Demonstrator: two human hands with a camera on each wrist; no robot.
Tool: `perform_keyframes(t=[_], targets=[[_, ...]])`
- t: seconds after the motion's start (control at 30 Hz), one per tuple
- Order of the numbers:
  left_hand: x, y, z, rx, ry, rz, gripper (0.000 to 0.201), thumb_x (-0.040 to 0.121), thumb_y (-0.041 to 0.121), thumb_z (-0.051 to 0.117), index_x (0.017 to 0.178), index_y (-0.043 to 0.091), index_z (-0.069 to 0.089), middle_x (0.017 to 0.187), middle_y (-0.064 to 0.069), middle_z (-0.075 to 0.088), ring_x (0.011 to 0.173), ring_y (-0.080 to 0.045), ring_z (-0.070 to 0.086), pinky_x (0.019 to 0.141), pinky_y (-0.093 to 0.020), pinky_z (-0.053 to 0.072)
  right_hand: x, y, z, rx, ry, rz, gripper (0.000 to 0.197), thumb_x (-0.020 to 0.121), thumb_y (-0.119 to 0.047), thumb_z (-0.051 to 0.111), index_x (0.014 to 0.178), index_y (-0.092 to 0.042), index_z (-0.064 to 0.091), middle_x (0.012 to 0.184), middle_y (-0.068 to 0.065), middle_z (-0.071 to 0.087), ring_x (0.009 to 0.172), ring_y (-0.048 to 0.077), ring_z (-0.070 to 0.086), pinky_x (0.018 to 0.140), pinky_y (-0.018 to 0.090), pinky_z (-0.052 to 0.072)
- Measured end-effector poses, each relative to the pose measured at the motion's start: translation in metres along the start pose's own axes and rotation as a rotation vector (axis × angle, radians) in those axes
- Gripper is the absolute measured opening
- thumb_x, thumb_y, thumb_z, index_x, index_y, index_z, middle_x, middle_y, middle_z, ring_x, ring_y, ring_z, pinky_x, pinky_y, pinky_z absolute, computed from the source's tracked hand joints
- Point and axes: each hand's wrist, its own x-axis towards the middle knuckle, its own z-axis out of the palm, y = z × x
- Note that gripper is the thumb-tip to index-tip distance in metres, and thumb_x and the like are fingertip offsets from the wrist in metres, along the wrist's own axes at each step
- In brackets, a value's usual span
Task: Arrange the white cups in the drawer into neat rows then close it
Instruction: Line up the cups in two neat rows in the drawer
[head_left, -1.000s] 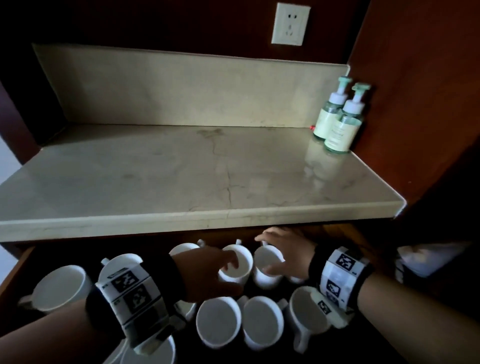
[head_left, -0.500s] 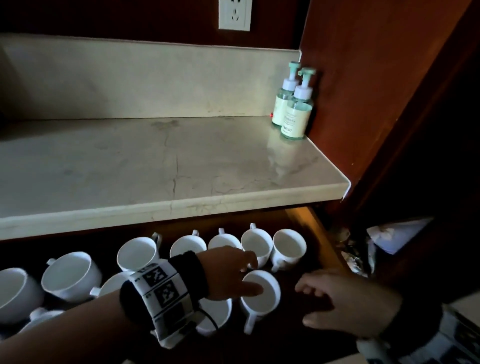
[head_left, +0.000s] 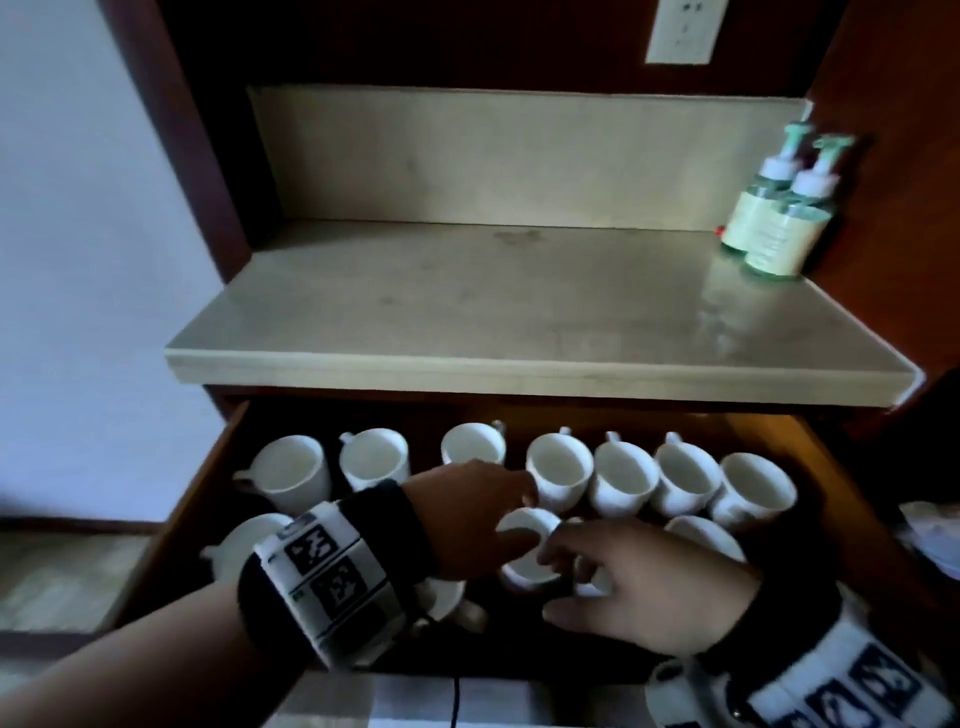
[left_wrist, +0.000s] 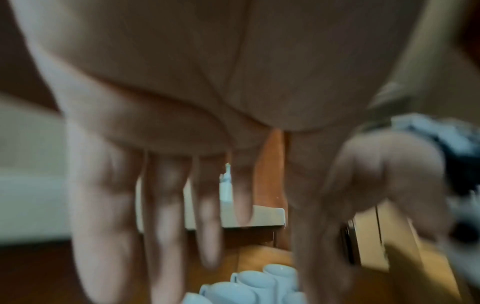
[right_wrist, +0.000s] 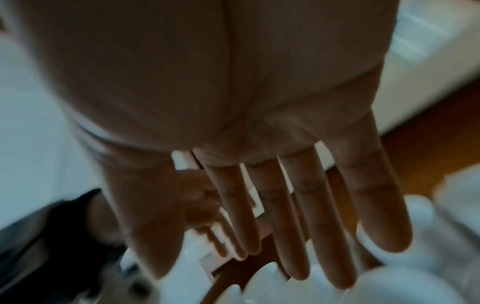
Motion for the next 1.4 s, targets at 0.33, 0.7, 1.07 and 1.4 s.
perform_keyframes(t=[0.33,0.7,1.07,1.4], targets=[[-0.059,-0.038,-0.013,-0.065,0.044,0.002,0.037,0.091,0.048,0.053,0.119,0.024,0.057,0.115,0.005,0.067,0.099,-0.013,0.066,0.086,-0.029,0.053,0.002,0.015,0.003,0.338,-0.004,0.302,0.022,0.086,-0.029,0.068,0.103,-0.016,0.064,0.094,0.002,0.067,0.074,-0.004,0.060,0.052,0.006,0.043],[-0.006,0.029,0.015,-0.069,0.047,-0.042,0.039,0.090,0.046,0.056,0.123,0.025,0.054,0.115,0.006,0.065,0.099,-0.012,0.064,0.075,-0.019,0.040,-0.024,0.024,0.004,0.020,0.099,0.053,0.026,0.082,-0.047,0.063,0.096,-0.026,0.060,0.087,-0.010,0.064,0.082,0.001,0.060,0.074,0.014,0.048],[-0.071,-0.030,-0.010,-0.143,0.060,-0.218,0.031,0.090,0.042,0.058,0.116,0.026,0.060,0.110,0.008,0.068,0.090,-0.004,0.064,0.084,-0.023,0.053,0.037,-0.065,0.006,-0.130,0.045,-0.192,0.022,0.085,-0.045,0.060,0.083,-0.030,0.044,0.079,-0.011,0.053,0.084,0.015,0.060,0.076,0.033,0.050],[-0.163,-0.147,-0.044,-0.110,0.079,-0.368,0.037,0.091,0.040,0.056,0.125,0.027,0.052,0.117,0.006,0.067,0.084,-0.004,0.061,0.078,-0.018,0.050,0.136,-0.166,0.033,-0.222,-0.049,-0.122,0.042,0.085,-0.052,0.058,0.117,-0.025,0.054,0.108,-0.003,0.061,0.098,0.018,0.059,0.085,0.036,0.051]])
